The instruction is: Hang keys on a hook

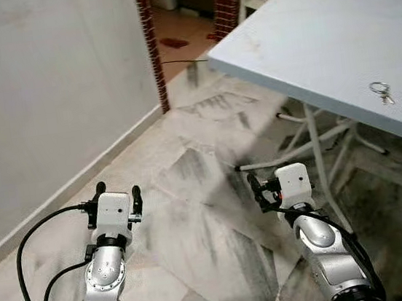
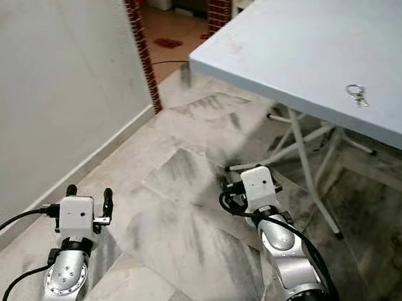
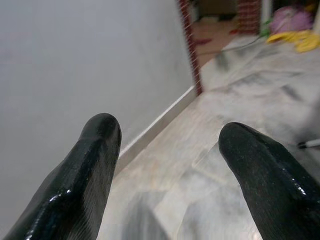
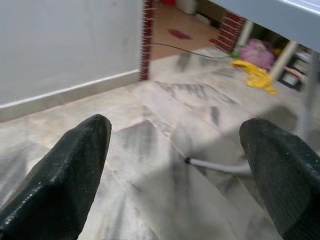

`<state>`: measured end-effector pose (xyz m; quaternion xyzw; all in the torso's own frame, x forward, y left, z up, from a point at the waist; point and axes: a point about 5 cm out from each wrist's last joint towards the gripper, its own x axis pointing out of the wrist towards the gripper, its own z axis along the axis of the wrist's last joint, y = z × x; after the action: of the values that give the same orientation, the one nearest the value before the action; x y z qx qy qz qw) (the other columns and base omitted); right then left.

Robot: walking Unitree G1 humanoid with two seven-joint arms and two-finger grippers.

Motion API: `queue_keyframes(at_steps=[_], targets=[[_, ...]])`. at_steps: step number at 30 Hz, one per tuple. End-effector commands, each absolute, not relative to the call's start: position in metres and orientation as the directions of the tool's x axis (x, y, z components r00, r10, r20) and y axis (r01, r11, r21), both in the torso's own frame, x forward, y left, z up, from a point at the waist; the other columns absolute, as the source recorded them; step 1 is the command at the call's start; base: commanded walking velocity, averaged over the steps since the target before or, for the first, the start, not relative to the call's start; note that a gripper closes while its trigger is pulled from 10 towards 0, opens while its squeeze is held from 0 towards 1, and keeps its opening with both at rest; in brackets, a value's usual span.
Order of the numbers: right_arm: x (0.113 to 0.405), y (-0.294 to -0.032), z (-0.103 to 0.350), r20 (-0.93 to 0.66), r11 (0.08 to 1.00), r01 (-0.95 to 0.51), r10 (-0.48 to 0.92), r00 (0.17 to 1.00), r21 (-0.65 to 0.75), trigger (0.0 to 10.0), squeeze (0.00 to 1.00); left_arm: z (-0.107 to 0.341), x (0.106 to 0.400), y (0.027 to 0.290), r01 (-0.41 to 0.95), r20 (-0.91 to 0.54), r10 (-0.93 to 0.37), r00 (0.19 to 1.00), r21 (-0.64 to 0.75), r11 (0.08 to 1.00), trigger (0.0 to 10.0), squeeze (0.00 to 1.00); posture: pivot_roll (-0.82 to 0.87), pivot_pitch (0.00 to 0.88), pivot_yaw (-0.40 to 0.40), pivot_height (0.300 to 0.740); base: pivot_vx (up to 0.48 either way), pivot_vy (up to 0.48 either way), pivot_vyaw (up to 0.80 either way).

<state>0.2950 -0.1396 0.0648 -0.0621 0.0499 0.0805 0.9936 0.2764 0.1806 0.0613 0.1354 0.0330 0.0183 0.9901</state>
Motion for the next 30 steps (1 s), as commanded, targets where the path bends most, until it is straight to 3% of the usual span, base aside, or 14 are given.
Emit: queue_keyframes(at_steps=[1, 5, 19, 26, 30], targets=[[0.297, -0.136, 0.065, -0.112, 0.977, -0.183, 0.171, 0.979, -0.107, 10.0, 0.0, 0.055, 0.276, 0.184, -0.042, -0.108, 0.07, 0.992, 0.242, 0.969, 10.0, 0.0, -0.01, 0.115, -0.017, 0.74, 0.0, 0.0, 0.8], [0.299, -0.135, 0.067, -0.103, 0.978, -0.189, 0.18, 0.978, -0.091, 10.0, 0.0, 0.059, 0.28, 0.18, -0.007, -0.1, 0.033, 0.994, 0.246, 0.969, 10.0, 0.0, 0.0, 0.118, -0.021, 0.74, 0.0, 0.0, 0.78], [0.304, -0.135, 0.069, -0.094, 0.979, -0.188, 0.181, 0.979, -0.078, 10.0, 0.0, 0.052, 0.284, 0.174, -0.03, -0.145, 0.059, 0.988, 0.194, 0.981, 10.0, 0.0, 0.0, 0.122, -0.018, 0.74, 0.0, 0.0, 0.0], [0.309, -0.132, 0.055, -0.156, 0.98, -0.188, 0.177, 0.972, -0.057, 10.0, 0.0, 0.011, 0.276, 0.171, 0.062, -0.345, 0.001, 0.938, 0.172, 0.983, 10.0, 0.0, 0.0, 0.118, -0.015, 0.74, 0.0, 0.0, 0.0], [0.304, -0.132, 0.033, -0.265, 0.983, -0.183, 0.17, 0.949, -0.025, 10.0, 0.0, -0.032, 0.252, 0.169, 0.096, -0.568, -0.023, 0.823, 0.099, 0.99, 10.0, 0.0, 0.0, 0.11, -0.016, 0.74, 0.0, 0.0, 0.0]])
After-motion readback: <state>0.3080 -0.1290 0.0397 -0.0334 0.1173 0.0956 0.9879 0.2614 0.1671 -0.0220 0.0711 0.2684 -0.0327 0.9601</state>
